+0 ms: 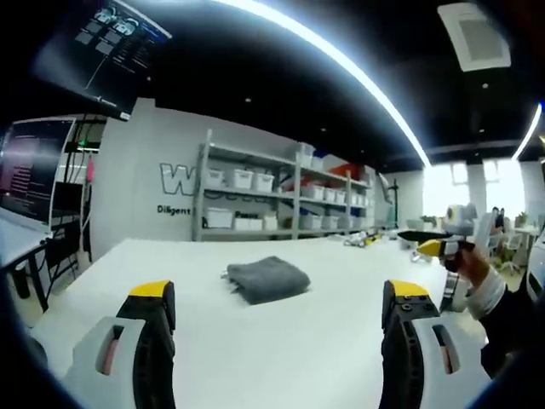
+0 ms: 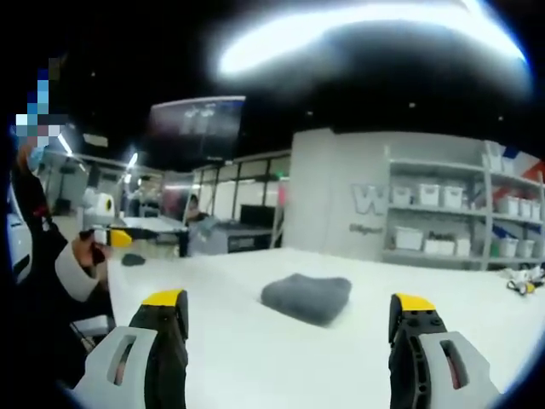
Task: Open the folded towel by lifting each exposed corner and separating the folded layers until the towel lies flat within the target outline without major curled edges
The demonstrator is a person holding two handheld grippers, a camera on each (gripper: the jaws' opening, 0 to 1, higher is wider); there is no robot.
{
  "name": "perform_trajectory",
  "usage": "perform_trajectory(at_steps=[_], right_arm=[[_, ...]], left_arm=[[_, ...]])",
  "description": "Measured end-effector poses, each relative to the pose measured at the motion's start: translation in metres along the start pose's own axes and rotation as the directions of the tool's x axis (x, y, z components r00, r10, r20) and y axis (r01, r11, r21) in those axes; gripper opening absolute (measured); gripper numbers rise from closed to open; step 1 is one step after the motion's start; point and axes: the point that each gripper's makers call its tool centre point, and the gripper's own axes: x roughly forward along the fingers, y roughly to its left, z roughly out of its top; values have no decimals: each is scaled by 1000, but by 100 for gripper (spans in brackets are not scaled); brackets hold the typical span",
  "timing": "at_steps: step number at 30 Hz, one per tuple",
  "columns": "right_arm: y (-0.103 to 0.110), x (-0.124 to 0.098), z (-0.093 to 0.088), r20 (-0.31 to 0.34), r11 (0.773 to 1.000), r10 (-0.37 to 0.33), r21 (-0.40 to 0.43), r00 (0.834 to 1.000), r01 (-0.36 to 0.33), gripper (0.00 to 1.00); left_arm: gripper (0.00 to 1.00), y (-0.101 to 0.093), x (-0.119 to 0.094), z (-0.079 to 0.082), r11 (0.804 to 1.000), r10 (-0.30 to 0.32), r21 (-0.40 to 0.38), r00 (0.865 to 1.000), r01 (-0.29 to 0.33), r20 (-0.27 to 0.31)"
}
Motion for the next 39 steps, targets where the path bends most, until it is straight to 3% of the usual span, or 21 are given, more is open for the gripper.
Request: perform_trajectory(at_steps=[13,24,33,39], right_arm=[[10,12,7,-15,999,40,-1,999,-40,100],[0,32,21,-26,998,42,-53,999,-44,98],[-11,49,13,-76,995,27,-91,997,-34,97],[-11,62,8,-110,994,55,-87,992,-64,96]], left_arm=[[100,0,-3,-2,1000,-5,1,1000,5,-14],[100,-1,-3,-1,1000,-12,5,1000,12,-19],[100,4,-4,1,1000,13,15,1000,-13,-9],[100,5,-5,2,1000,21,22,1000,-21,-8]])
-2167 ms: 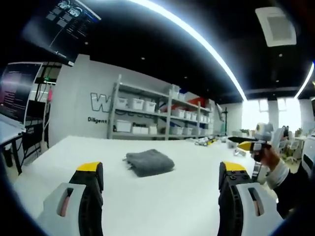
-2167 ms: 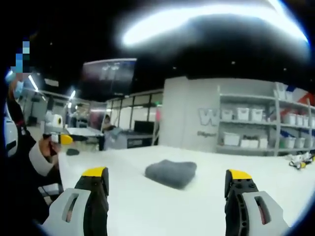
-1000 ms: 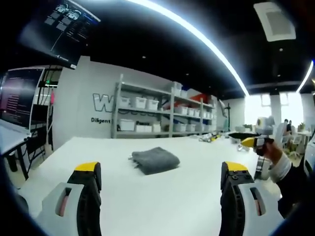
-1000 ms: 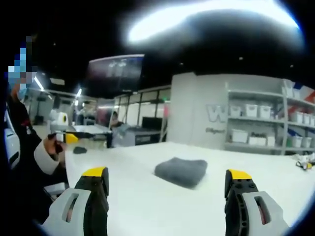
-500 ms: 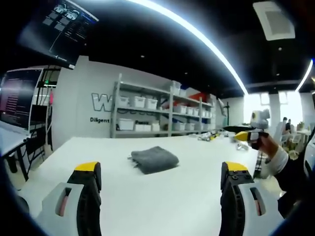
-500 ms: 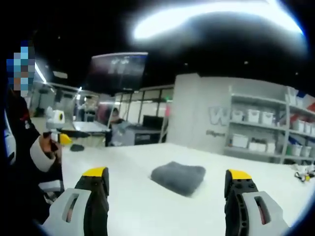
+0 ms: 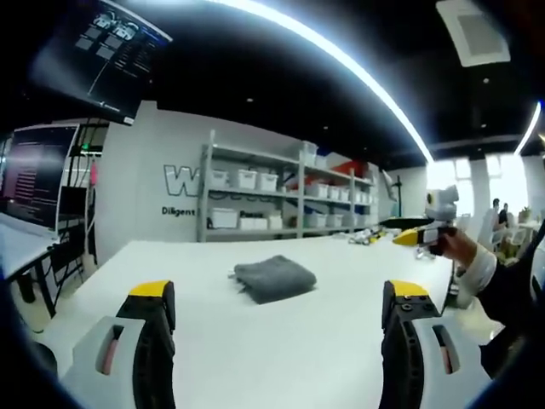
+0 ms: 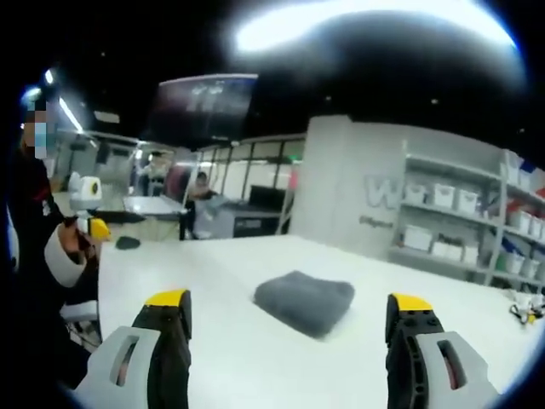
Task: Open the folded towel by lifting each exposed corner and separating the folded layers until the towel lies flat within the target outline without major curled edges
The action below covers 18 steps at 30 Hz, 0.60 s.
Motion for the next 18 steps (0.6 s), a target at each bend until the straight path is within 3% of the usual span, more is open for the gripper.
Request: perform_trajectory(at_steps=[6,18], right_arm=[[-4,11,2,-14,1000,7,-15,1000,-8,95],[-6,32,-2,-54,998,52,37,997,-50,94]], left_arm=[[100,1,0,-1,1000,1,4,1000,-1,-8],[100,5,-2,-6,1000,6,11,999,-5,-36]])
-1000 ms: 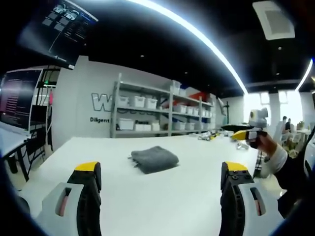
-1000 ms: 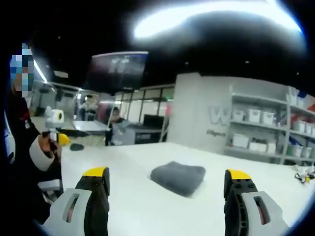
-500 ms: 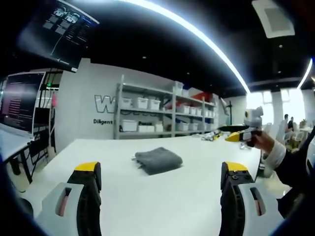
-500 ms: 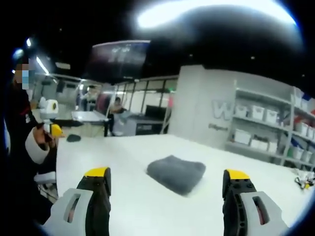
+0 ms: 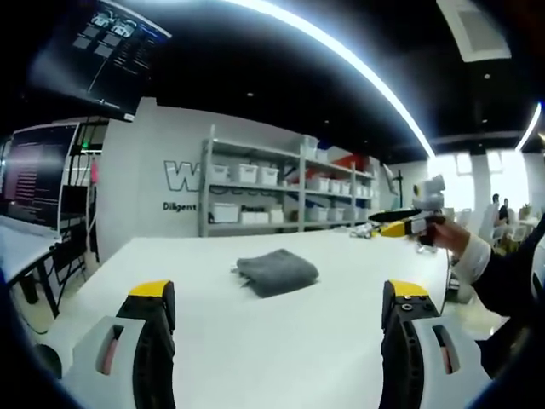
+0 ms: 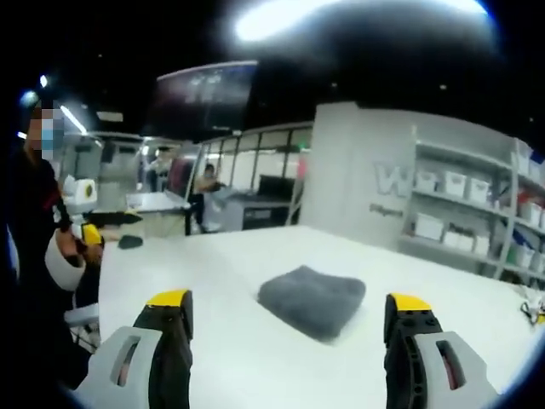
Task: Open the folded towel by lifting each exposed corner and separating the folded layers until the towel lies flat within the target outline without major curled edges
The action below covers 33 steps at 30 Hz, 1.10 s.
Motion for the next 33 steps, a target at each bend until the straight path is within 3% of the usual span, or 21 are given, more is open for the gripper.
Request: perform_trajectory(at_steps=[5,24,33], right_arm=[[-4,8,-4,-16,1000,3,15,1000,-3,93],[-10,33,-16,-62,998,41,47,997,-38,92],[-7,43,-18,-70,991,90,102,994,-82,91]], left_arm=[[100,1,0,-5,1000,9,29,999,-8,-31],[100,5,-2,-3,999,21,44,999,-20,-36],[100,9,-5,-4,998,33,53,998,-30,-45]])
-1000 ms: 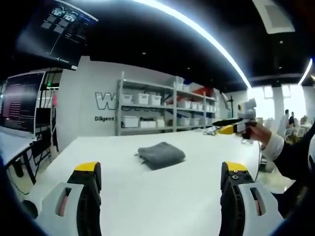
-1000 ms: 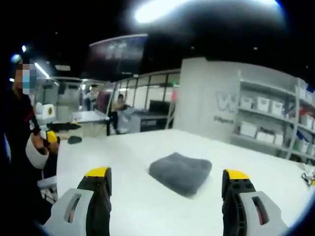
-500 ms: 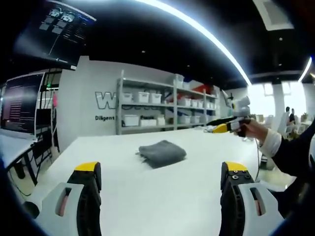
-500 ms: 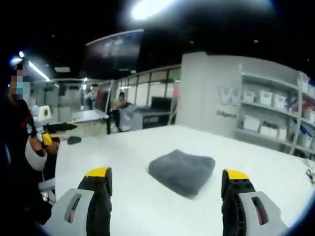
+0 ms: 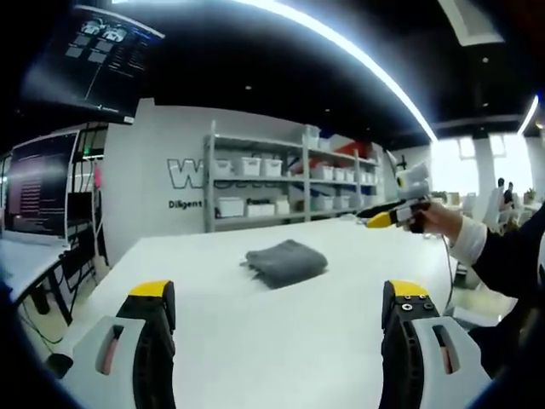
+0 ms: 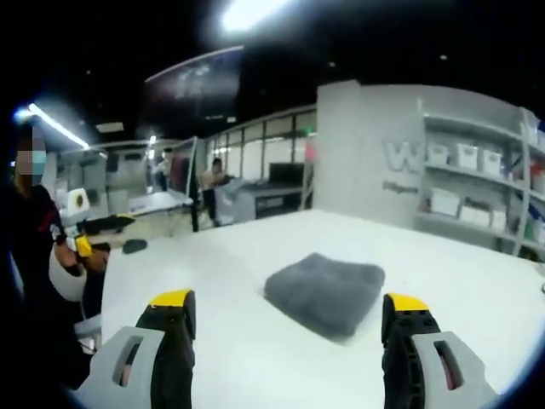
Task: Open the folded towel by lifting each exposed corner and separating the folded layers until the towel lies flat within the target outline without major curled edges
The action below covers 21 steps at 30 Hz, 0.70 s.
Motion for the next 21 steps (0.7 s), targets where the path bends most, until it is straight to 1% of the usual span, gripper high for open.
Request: perform_trajectory(at_steps=[5,11,16,21], right_arm=[[-11,8,-4,-15,1000,-10,19,1000,10,89],[-19,14,-7,-25,999,-20,25,999,21,89],[-23,19,-9,-31,999,-26,40,999,28,89],[-29,25,-9,-27,999,-35,39,999,36,87]], left_arm=[[100,1,-2,1,1000,3,4,1000,-3,-1],[100,2,-3,1,1000,2,13,1000,-2,-2],[100,-3,-2,-4,1000,-30,-2,999,30,-19],[100,-3,-3,-3,1000,-30,4,999,30,-17]])
